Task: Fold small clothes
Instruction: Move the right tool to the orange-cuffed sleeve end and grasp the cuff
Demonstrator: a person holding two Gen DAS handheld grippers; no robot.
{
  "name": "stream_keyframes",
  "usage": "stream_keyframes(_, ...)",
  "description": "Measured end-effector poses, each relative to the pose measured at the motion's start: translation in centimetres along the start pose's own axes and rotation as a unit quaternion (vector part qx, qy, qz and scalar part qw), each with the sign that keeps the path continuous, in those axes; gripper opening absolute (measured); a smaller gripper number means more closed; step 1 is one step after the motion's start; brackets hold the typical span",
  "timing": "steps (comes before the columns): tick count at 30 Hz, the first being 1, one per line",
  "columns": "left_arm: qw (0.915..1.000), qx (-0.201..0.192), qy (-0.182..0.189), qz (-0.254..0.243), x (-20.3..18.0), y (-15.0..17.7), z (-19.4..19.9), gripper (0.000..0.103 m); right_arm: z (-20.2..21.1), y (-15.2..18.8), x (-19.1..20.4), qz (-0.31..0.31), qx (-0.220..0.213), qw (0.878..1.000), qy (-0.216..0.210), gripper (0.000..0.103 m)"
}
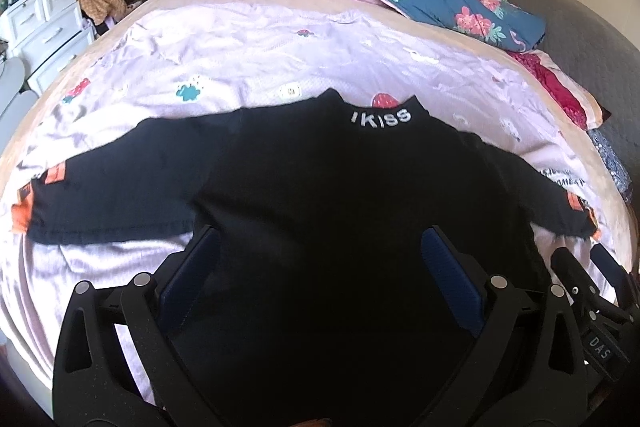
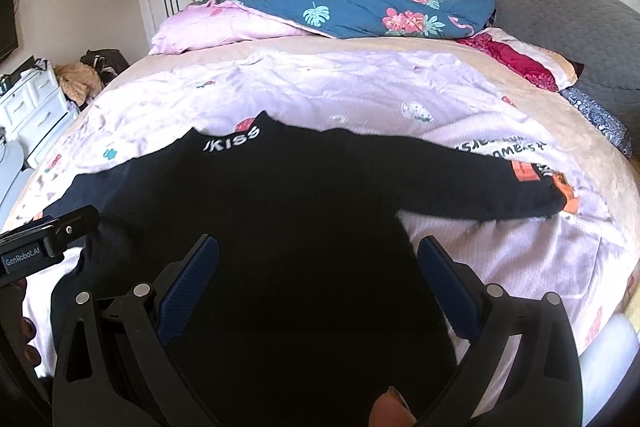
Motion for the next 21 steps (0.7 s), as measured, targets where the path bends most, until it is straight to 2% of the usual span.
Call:
stream_keyframes(10, 1.0000, 0.003, 0.000, 0.001, -1.0, -3.5, -2.0, 0.094, -2.4, -4.4, -2.0, -0.036, -0.009, 0.999, 0.016, 0.099)
stream_keyframes(14, 1.0000, 0.008, -0.001, 0.000, -1.6, -4.4, -3.1, 0.094, -4.1, -6.1, -2.9, -0.061, 0.003, 0.998, 0.023, 0.099)
stream_keyframes(21, 0.9996, 0.019, -0.004, -0.022, -3.3, -5.9, -5.7, 0.094, -6.5, -8.4, -4.9, -0.106, 0.007, 0.994, 0.027, 0.099)
Point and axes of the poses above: each gripper's, at about its wrist camera, not at the fingertips, and z roughly against the way its jaws point, x to its left, y to its underside, the point moved 1 cm from there along -z, roughly the way its jaws point, and after that the axes turned 4 degrees about x, right-handed, at the moved point
